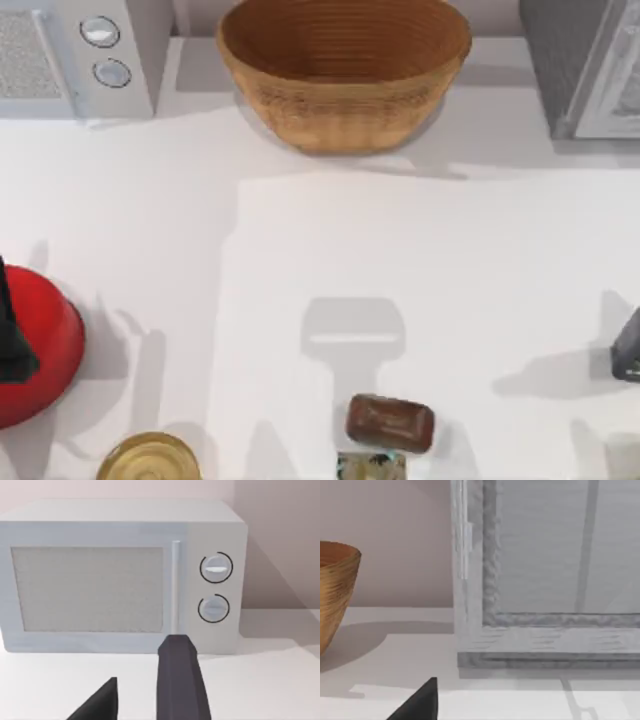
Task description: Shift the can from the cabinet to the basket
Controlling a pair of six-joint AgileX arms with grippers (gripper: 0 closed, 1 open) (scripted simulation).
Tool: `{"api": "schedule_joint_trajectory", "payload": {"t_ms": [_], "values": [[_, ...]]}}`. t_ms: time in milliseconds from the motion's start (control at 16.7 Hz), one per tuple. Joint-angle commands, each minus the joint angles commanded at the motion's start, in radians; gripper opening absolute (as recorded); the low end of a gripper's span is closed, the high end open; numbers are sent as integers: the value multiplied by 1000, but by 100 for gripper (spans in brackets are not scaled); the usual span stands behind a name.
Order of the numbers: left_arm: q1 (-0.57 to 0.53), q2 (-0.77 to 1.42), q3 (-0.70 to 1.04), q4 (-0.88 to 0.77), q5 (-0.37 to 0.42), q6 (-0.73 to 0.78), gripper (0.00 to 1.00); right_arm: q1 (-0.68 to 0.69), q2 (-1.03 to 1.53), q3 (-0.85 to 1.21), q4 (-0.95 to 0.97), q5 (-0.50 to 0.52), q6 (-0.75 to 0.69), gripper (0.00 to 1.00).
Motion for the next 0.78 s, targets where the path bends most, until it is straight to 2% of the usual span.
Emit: {"api": "schedule_joint_trajectory", "payload": {"t_ms": [180,360,540,780], "values": [[0,0,0,0,0,0,100,2,9,11,-2,1,0,100],[0,0,0,0,0,0,100,15,88,106,-20,14,2,100],[0,0,0,0,0,0,100,37,237,295,-62,36,4,100],[0,0,0,0,0,0,100,73,509,648,-152,77,6,100]]}}
